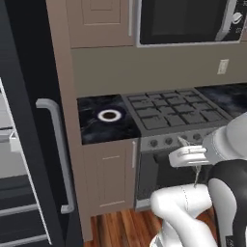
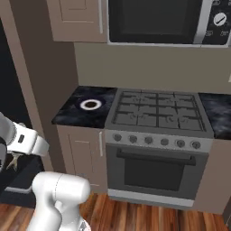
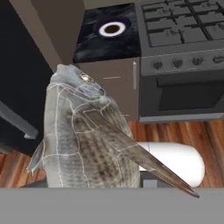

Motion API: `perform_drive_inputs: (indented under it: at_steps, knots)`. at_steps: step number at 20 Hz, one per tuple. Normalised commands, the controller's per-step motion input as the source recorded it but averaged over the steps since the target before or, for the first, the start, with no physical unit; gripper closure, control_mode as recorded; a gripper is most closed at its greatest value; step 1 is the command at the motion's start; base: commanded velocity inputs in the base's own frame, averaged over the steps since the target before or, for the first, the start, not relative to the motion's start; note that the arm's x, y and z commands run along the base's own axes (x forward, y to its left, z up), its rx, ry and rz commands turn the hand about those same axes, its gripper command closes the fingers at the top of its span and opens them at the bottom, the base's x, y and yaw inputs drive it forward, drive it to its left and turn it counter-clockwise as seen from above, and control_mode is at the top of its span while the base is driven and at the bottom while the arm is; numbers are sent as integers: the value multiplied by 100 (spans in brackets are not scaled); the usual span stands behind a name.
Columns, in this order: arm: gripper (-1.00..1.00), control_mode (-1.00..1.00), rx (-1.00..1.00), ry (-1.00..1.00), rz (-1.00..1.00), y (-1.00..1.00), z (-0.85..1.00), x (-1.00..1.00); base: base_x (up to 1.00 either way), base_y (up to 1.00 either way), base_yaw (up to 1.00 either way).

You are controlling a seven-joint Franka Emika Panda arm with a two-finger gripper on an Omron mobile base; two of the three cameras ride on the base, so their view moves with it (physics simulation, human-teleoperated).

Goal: Place the fish on the counter behind the older fish on the same shelf of the fridge to maintain FIFO order. Close the fridge door when finished.

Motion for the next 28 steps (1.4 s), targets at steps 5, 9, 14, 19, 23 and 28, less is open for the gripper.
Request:
perform_drive_inputs:
  at_steps: [5,9,14,19,23,28]
  knots:
    - [100,100,0,0,0,0,0,0,-98,10,0]
    - [100,100,0,0,0,0,0,0,-81,64,10]
    - [100,100,0,0,0,0,0,0,-58,95,9]
    - [100,100,0,0,0,0,0,0,-35,100,4]
    - [100,100,0,0,0,0,0,0,0,99,0]
    - [100,100,0,0,0,0,0,0,38,87,-5]
